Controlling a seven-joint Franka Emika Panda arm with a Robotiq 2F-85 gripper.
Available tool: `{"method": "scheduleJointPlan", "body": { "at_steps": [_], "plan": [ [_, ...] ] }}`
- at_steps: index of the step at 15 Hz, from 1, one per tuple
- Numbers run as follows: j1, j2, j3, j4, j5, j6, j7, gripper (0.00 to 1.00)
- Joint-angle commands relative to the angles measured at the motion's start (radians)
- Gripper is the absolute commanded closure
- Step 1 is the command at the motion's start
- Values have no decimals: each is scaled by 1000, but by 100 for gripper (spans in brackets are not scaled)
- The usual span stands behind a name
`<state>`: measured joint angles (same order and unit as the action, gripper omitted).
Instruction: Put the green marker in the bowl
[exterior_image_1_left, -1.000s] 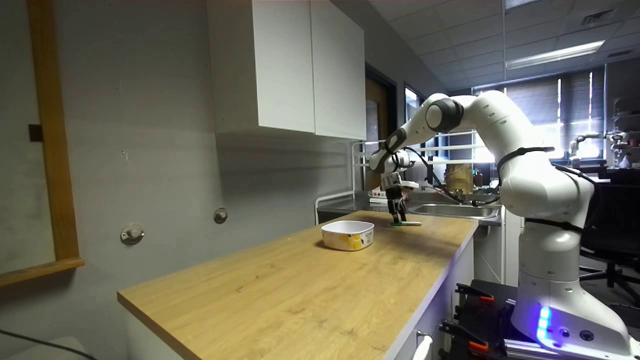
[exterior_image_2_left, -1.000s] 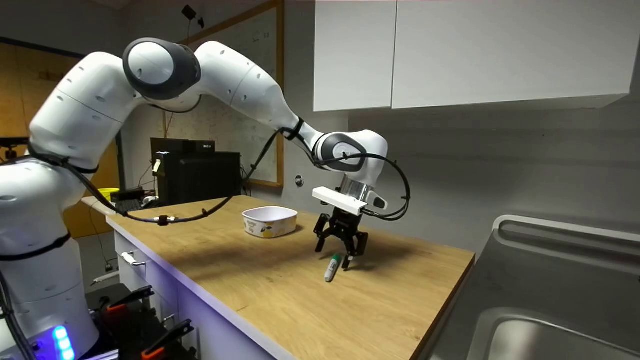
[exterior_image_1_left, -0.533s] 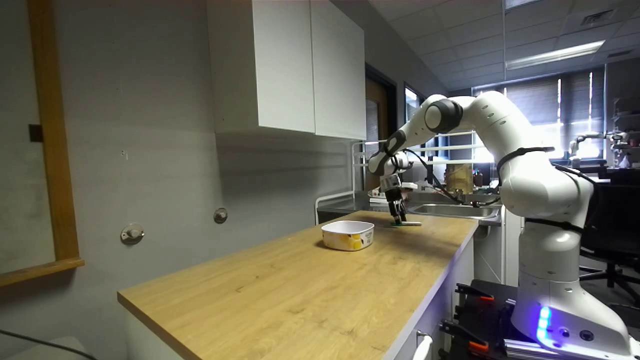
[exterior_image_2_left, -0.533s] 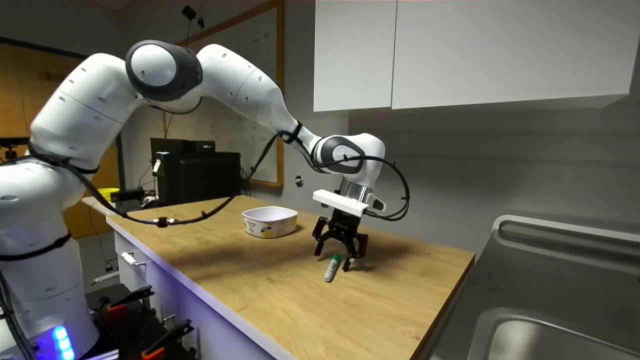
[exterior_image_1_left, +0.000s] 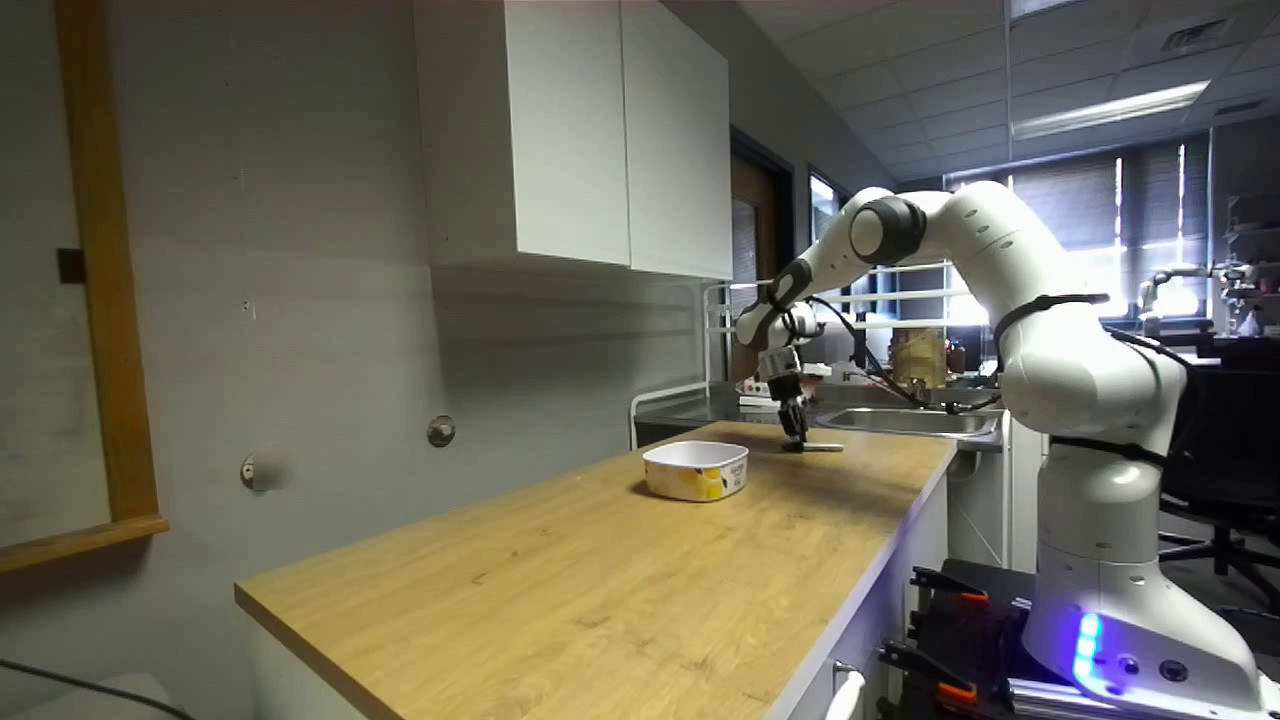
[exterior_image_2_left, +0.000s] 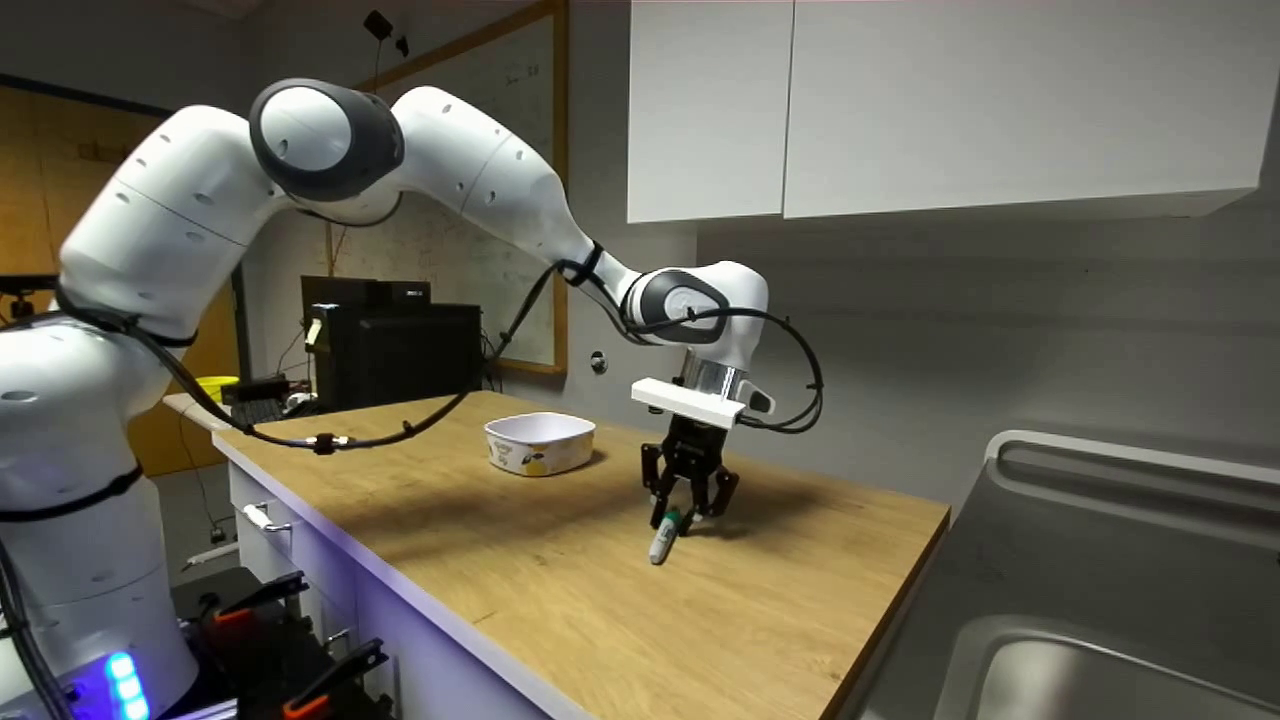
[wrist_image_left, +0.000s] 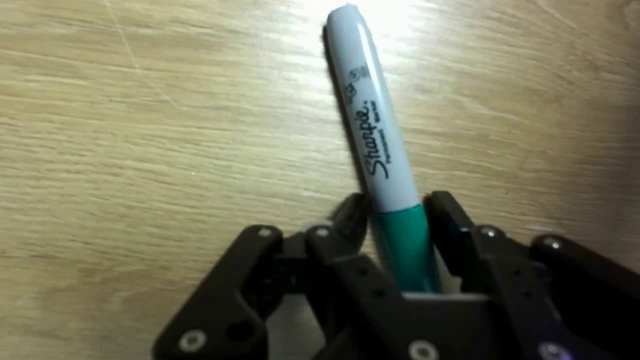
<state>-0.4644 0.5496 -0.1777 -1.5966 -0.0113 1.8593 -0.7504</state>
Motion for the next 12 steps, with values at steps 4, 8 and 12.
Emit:
{"method": "scheduleJointPlan", "body": {
  "at_steps": [4,8,12],
  "plan": [
    [14,-59,4,-67,-2,46,7,96],
    [40,-163,9,-163,24,60,38,94],
    [103,-320,15,-270,46,49,109,94]
  ]
}}
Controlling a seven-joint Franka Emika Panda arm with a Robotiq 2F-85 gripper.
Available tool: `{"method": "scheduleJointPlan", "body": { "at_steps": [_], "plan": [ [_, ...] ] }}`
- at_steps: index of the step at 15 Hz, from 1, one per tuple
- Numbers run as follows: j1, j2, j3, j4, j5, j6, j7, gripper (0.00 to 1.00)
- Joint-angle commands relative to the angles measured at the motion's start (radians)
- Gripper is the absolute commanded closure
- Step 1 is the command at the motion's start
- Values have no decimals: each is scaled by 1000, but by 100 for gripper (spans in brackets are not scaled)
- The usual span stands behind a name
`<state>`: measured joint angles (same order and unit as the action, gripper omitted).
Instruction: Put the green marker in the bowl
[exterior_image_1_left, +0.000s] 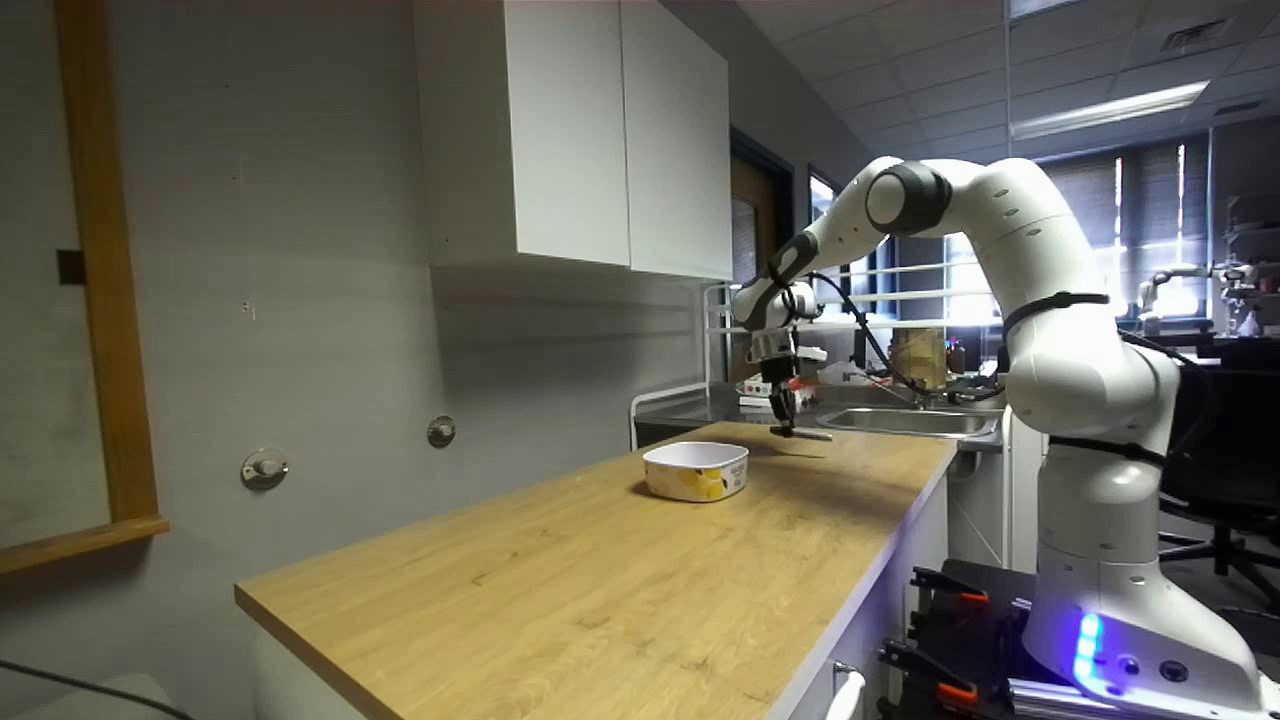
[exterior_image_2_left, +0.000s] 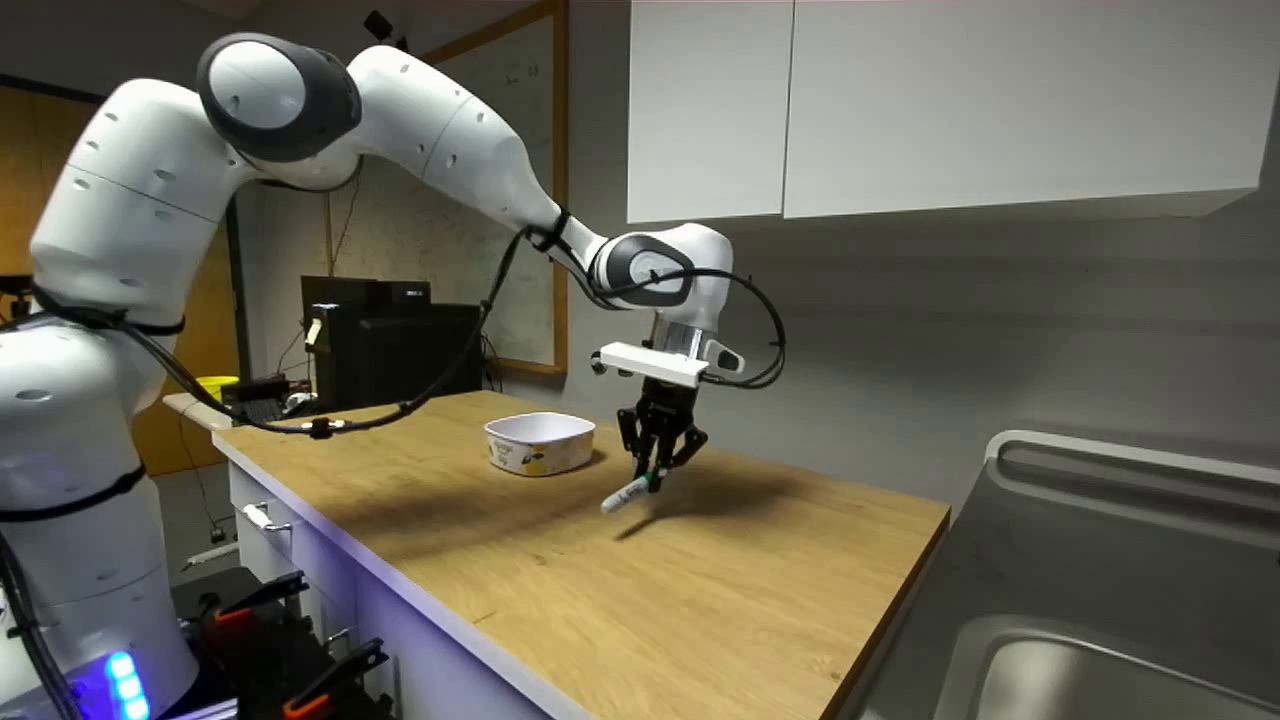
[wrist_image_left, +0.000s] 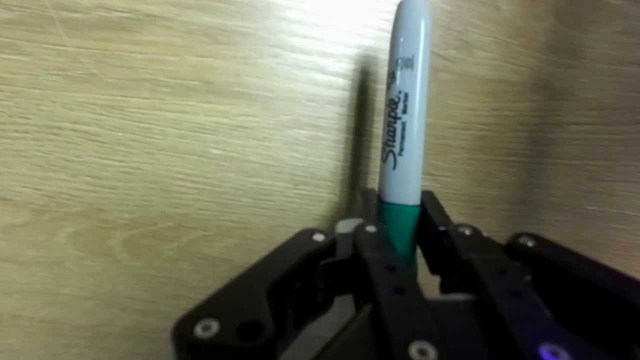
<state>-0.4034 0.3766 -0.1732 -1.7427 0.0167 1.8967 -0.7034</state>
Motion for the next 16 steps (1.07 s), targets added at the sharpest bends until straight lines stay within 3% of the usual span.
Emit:
{"method": "scheduleJointPlan", "body": {
  "at_steps": [1,8,12,16],
  "plan": [
    [62,-182,13,-144,19,12,84,94],
    [275,-379,96,-261,-48,12,317,94],
    [377,-381,164,-277,-96,1,425,94],
    [431,-329,201,-269,-139,-3,484,94]
  ]
}}
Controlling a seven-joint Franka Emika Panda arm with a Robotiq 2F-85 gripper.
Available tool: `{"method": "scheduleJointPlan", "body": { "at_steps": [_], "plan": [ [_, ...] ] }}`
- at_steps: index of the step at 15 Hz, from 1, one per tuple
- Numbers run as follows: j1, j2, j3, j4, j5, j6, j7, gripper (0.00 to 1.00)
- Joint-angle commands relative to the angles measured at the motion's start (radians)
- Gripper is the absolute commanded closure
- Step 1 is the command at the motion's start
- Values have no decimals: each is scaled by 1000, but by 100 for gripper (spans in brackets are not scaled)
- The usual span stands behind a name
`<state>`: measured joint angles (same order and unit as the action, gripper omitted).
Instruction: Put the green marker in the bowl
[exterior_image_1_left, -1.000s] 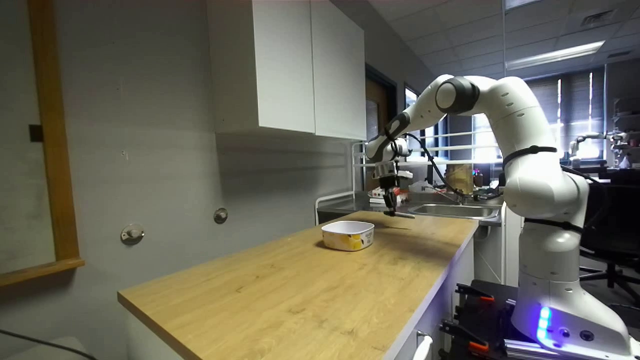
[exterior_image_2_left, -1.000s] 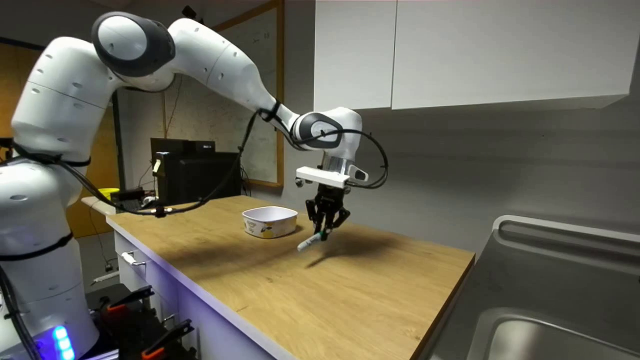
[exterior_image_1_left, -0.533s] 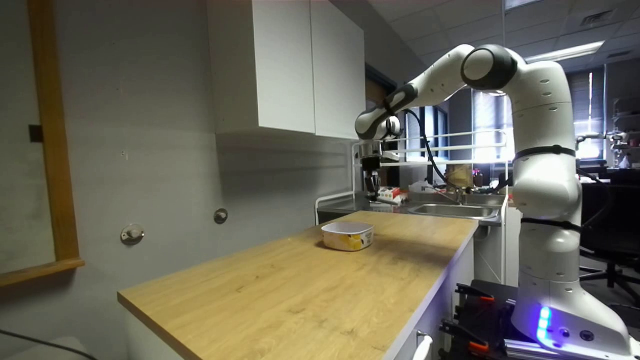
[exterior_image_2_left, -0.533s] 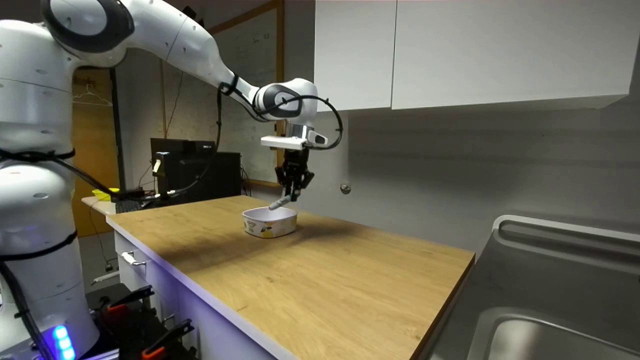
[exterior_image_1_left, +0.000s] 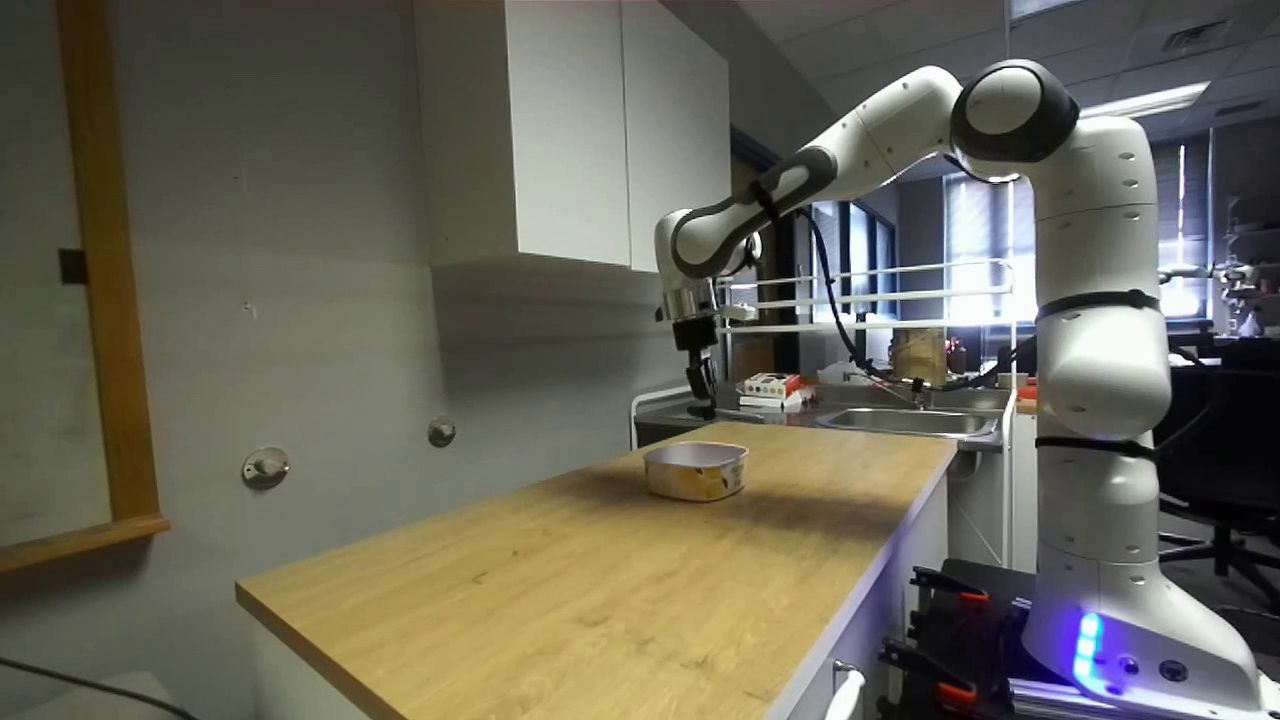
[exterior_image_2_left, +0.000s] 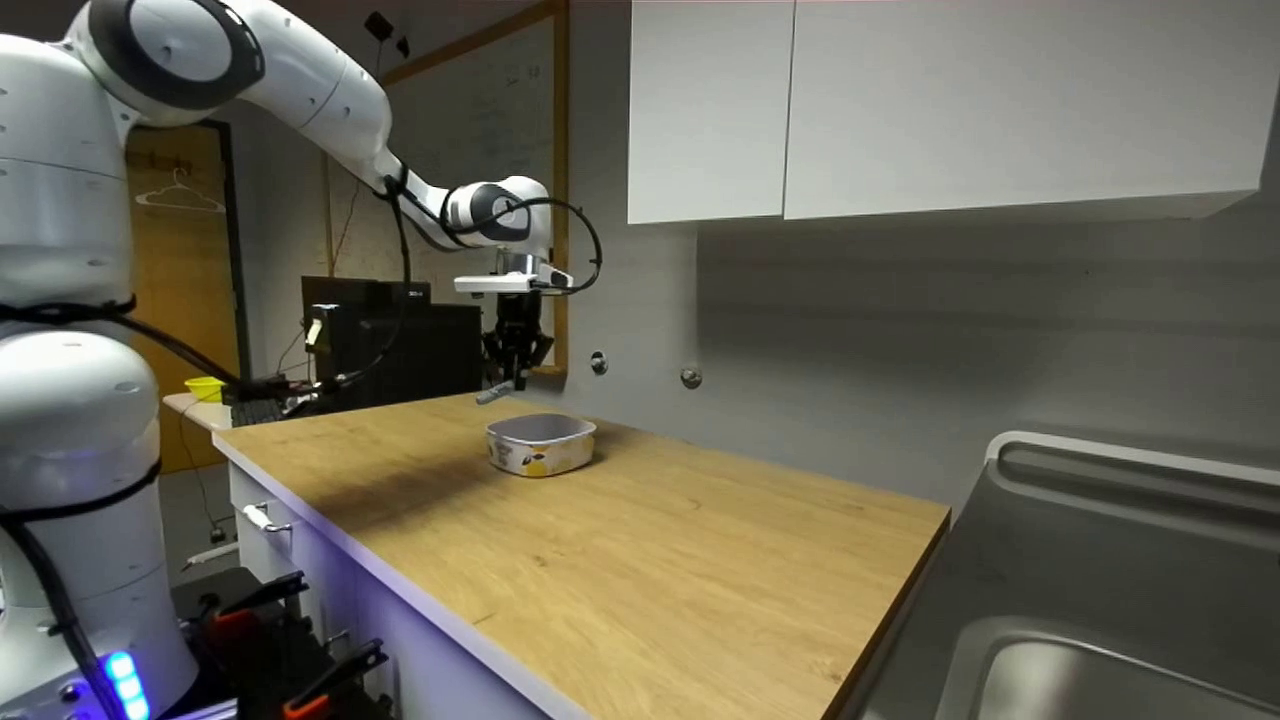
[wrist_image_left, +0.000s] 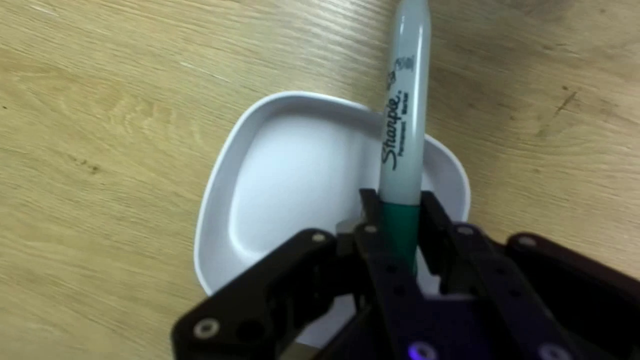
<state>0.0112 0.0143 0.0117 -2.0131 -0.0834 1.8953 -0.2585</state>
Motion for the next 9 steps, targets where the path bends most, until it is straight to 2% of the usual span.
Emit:
{"method": "scheduleJointPlan", "body": {
  "at_steps": [1,9],
  "plan": [
    [21,49,18,5,-45,-2,45,94],
    [12,161,7,17,-65,-15,42,93]
  ]
}}
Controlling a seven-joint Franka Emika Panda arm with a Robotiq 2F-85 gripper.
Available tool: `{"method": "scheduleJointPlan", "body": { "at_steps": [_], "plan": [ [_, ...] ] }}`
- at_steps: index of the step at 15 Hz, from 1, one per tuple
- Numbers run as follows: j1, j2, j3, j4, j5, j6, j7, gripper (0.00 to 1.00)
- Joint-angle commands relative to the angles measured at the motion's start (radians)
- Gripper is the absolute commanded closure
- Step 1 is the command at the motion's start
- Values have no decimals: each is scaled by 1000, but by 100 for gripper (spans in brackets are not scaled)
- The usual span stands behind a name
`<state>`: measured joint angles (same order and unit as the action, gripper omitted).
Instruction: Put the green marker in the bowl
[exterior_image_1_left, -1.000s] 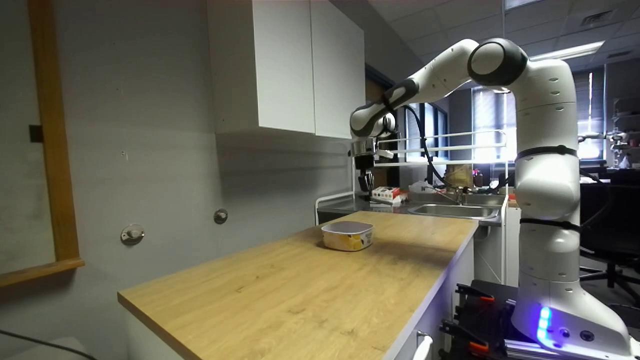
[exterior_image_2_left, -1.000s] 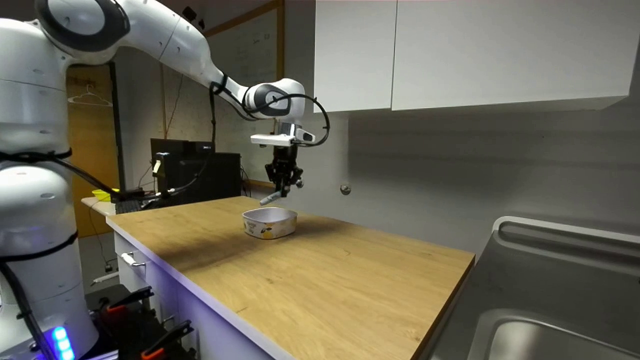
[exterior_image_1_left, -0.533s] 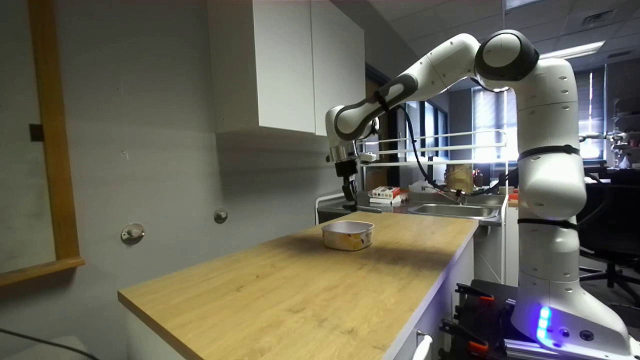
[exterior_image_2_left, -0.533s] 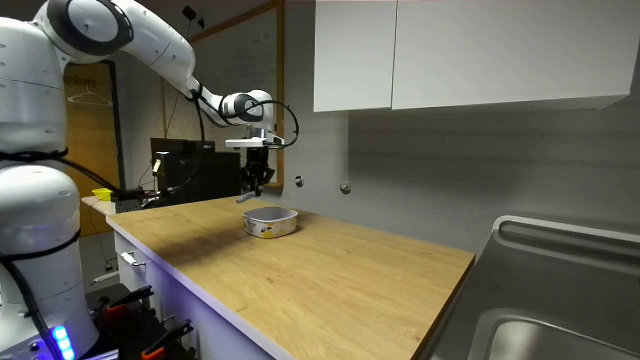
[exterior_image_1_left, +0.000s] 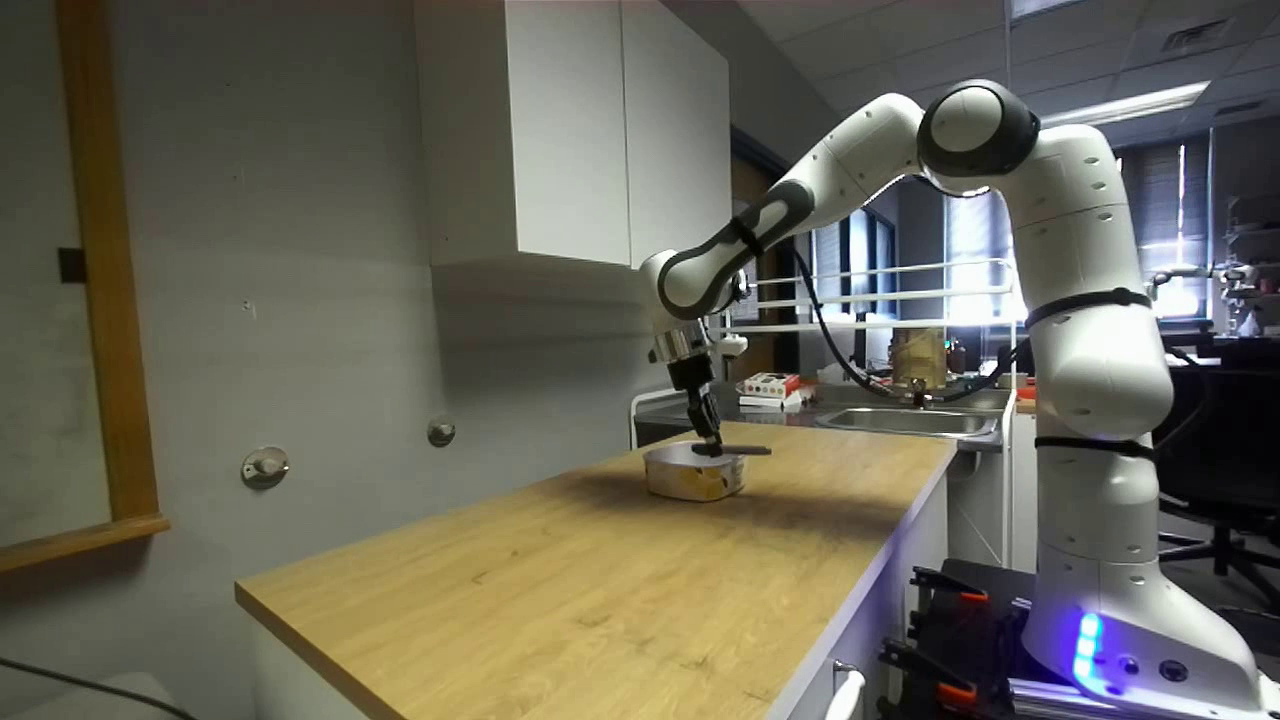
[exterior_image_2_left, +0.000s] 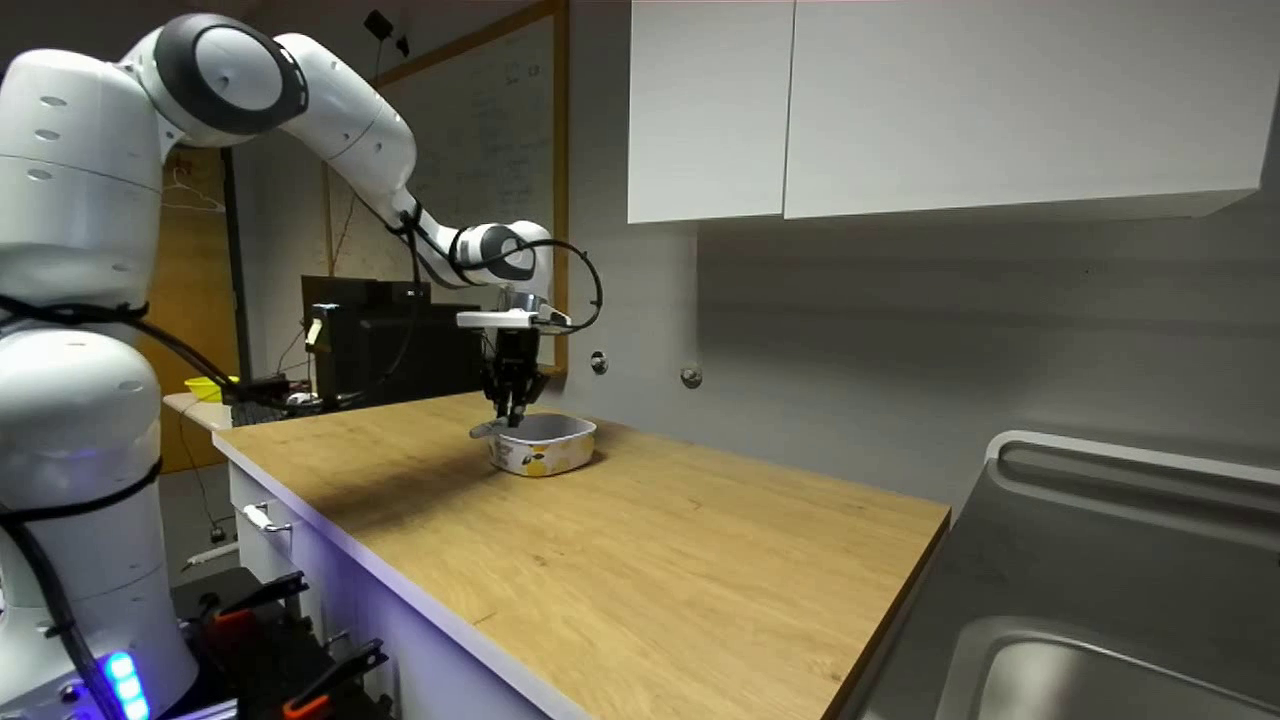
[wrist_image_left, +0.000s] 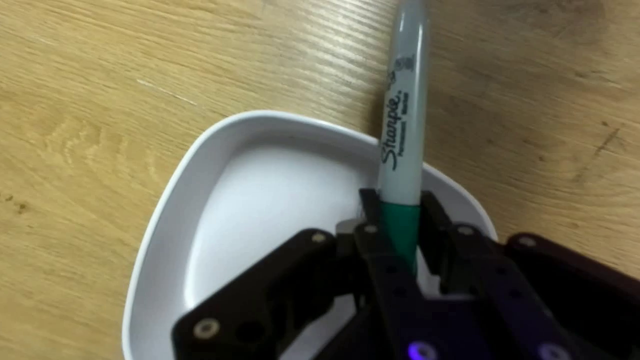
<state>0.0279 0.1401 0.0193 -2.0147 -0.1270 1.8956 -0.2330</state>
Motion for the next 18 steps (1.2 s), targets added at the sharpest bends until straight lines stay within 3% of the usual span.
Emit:
{"method": "scheduleJointPlan", "body": {
  "at_steps": [1,5,6,8,14,18],
  "plan": [
    [-6,41,-1,18,-23,-18,16,93],
    [-9,40,-2,24,-28,-30,14,93],
    [-10,36,-2,24,-24,-36,15,53],
    [-9,30,-1,28,-23,-50,13,47],
    [-10,3,0,32,-18,-78,10,2],
    [-13,-63,2,11,16,-95,-16,0]
  ]
}}
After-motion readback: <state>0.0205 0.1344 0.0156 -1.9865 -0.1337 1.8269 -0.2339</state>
